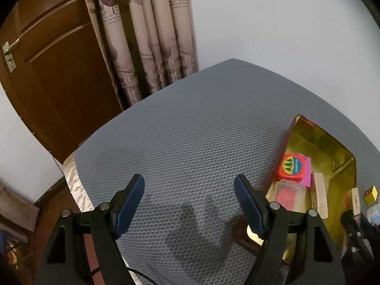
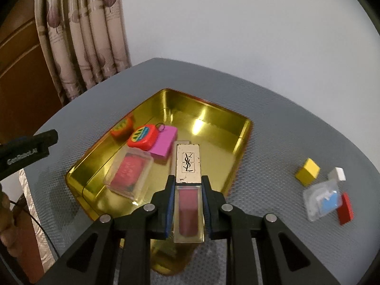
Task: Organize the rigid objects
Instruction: 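Carry the lip gloss into the gold tin and open the right gripper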
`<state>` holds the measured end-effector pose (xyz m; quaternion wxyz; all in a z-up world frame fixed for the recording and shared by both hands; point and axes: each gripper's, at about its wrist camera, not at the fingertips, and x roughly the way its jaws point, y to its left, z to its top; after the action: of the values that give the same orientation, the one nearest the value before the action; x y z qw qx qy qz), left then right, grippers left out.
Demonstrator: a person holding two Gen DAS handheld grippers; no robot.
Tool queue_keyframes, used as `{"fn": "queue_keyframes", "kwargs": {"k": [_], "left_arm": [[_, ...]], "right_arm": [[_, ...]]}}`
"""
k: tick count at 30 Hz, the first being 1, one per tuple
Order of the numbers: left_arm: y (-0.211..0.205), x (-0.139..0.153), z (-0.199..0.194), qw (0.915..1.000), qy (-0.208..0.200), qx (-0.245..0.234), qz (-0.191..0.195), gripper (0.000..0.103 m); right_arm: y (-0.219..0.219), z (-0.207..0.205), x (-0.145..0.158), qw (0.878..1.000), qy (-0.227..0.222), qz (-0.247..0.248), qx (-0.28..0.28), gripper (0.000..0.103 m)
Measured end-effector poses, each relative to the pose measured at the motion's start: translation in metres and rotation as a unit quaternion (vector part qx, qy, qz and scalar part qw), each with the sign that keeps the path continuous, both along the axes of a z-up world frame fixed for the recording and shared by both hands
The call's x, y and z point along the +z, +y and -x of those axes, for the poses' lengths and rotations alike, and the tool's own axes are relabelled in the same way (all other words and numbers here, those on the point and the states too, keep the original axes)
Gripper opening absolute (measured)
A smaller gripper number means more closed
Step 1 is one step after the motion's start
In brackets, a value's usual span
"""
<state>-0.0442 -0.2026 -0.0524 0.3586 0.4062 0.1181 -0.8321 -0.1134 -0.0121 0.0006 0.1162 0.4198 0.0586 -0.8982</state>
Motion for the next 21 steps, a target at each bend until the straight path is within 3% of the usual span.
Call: {"fn": "queue_keyframes", "kwargs": {"k": [21], "left_arm": [[-0.018, -0.002, -0.004, 0.9993, 0.010, 0.031, -0.018, 0.077]], "right_arm": [[-0.031, 0.047, -0.028, 0.999, -0.039, -0.013, -0.001, 0.020]]}}
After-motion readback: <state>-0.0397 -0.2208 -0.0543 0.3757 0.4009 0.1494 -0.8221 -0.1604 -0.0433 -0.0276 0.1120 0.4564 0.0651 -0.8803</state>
